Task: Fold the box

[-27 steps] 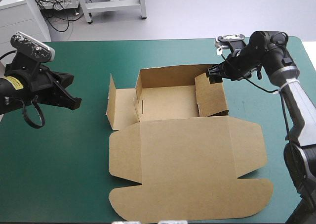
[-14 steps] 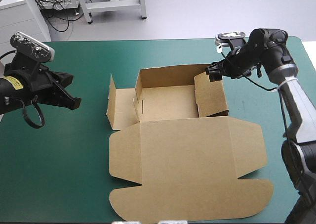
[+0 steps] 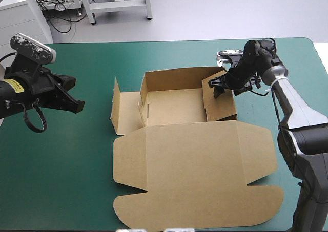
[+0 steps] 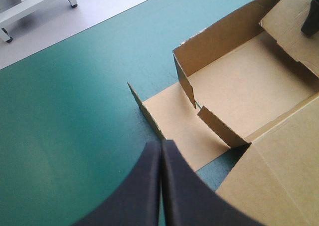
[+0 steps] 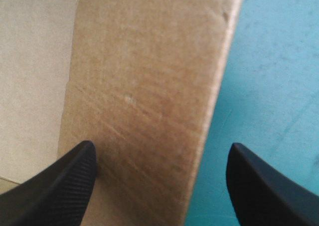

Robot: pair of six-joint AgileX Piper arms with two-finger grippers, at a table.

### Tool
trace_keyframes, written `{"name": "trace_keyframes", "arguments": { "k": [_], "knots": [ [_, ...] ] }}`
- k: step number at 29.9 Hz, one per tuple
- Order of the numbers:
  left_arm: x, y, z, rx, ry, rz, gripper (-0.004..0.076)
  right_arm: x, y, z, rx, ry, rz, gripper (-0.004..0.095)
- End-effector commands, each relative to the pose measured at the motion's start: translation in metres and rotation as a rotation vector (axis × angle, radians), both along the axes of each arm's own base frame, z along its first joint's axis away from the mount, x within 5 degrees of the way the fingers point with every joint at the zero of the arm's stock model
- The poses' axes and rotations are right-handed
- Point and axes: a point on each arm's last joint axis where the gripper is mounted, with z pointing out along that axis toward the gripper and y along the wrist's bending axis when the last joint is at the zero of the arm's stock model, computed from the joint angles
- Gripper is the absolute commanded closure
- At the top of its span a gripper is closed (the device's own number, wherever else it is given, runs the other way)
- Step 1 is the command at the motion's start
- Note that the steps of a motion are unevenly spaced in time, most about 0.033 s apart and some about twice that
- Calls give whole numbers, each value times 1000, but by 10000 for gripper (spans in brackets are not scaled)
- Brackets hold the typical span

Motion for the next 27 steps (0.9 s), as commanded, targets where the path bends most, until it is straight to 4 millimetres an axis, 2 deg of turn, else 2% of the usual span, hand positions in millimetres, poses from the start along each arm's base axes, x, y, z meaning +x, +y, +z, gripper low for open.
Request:
{"name": "trace_keyframes", "arguments": {
  "k": [1,13,21,27],
  "knots": [
    [-6,0,13,-51,-88,2,737,-5,-1,29,23,-97,-4,308],
    [-6,0,13,-48,-85,3,756,2,0,15,21,-69,-3,598],
    [-6,0,13,-46,-85,4,756,0,1,14,24,-46,-1,916],
    [-6,0,13,-46,-85,4,756,-2,1,17,34,-43,0,931]
  ]
}}
